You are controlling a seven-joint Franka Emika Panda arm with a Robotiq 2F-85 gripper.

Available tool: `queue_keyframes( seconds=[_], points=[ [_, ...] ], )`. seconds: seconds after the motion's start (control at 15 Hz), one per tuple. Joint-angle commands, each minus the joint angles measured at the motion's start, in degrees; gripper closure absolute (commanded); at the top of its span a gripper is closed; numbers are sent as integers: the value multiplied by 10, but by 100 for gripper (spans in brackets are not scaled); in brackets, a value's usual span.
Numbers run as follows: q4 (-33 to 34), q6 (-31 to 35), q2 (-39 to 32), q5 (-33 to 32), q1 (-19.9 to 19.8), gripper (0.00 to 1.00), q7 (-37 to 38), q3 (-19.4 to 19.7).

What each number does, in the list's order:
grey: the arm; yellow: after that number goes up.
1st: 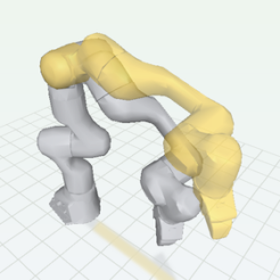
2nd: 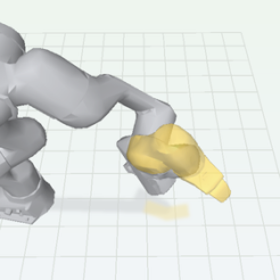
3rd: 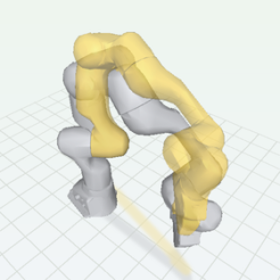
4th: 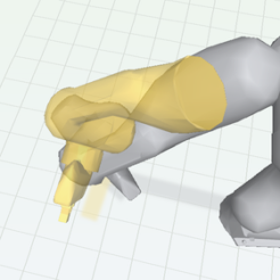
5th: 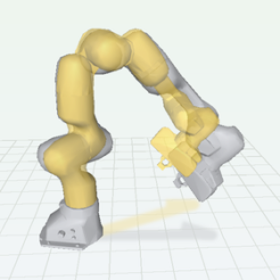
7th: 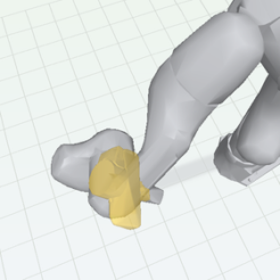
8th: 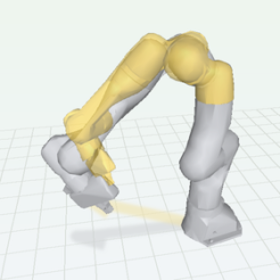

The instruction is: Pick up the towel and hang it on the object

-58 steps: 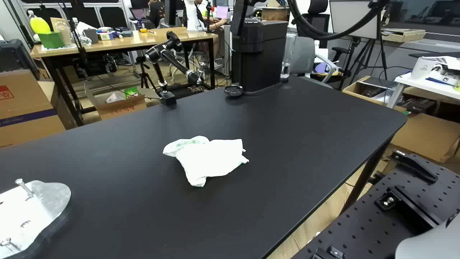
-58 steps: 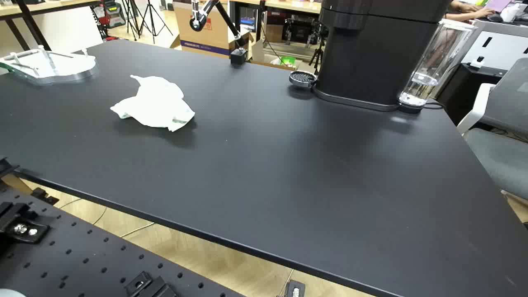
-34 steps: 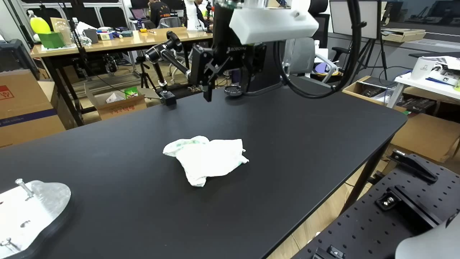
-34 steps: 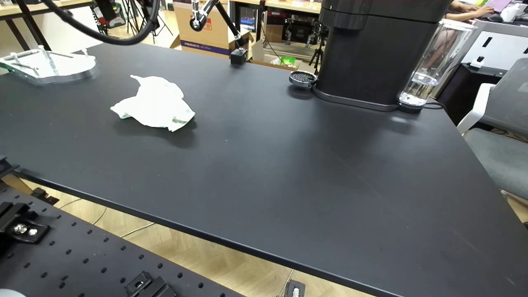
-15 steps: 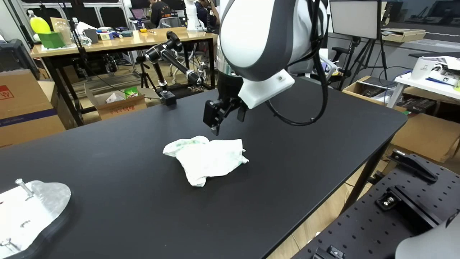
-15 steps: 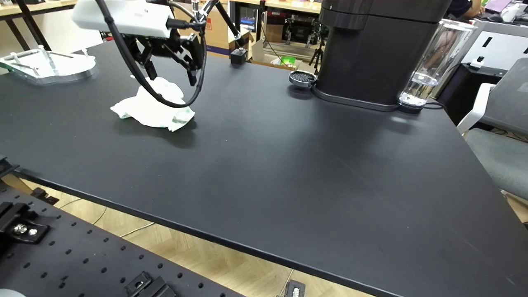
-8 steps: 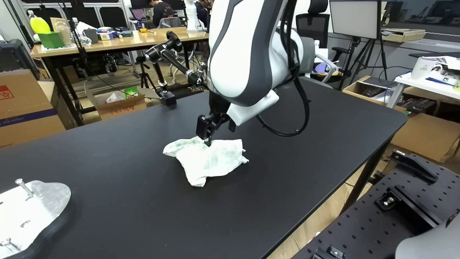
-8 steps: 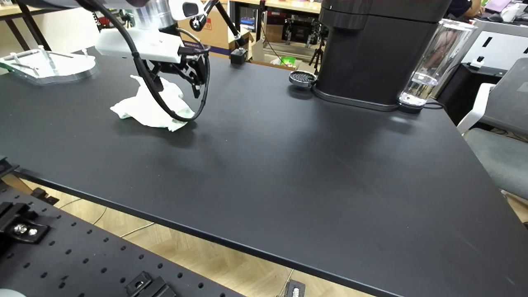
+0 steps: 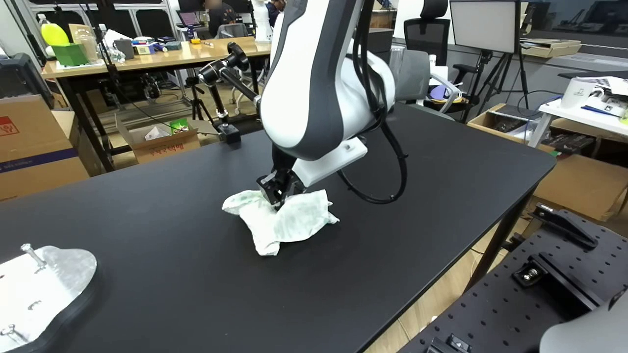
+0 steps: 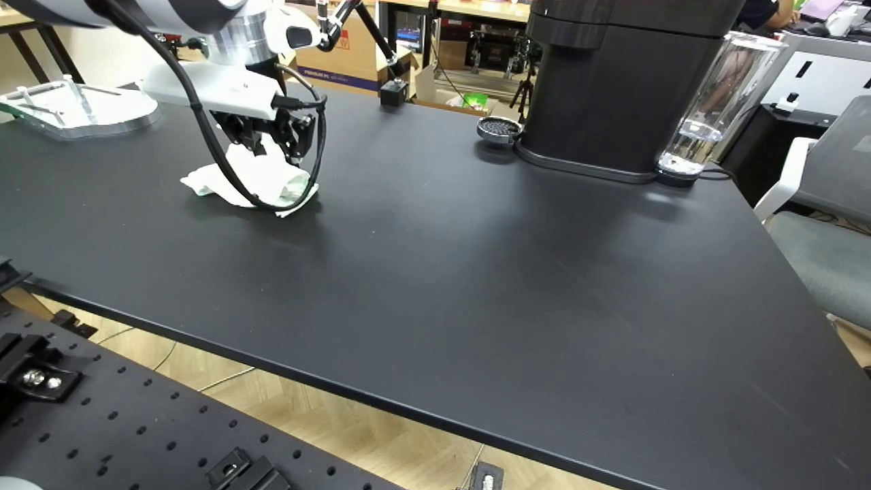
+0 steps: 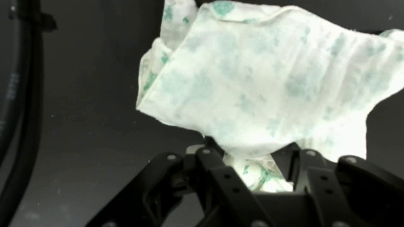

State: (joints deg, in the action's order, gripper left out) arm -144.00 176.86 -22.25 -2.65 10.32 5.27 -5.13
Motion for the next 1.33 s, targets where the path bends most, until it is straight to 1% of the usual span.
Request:
queue_keyframes(
  seconds=[0.0,0.13,0.2,0.27,0.33,0.47,0.6,0.73,0.87,1.07,1.27],
  points=[
    [2,-13,12,21,-13,82,-6,-18],
    [1,-20,21,33,-15,96,0,-24],
    [1,-26,28,42,-17,99,5,-28],
    [3,-37,34,58,-32,100,5,-47],
    [6,-53,43,75,-37,100,12,-57],
    [10,-77,62,106,-46,100,14,-74],
    [13,-100,92,132,-49,100,15,-82],
    [17,-123,124,148,-42,100,20,-78],
    [22,-144,158,146,-33,100,32,-63],
    [38,-178,200,120,-28,100,58,-45],
    [78,-225,228,84,-33,100,87,-32]
  ],
)
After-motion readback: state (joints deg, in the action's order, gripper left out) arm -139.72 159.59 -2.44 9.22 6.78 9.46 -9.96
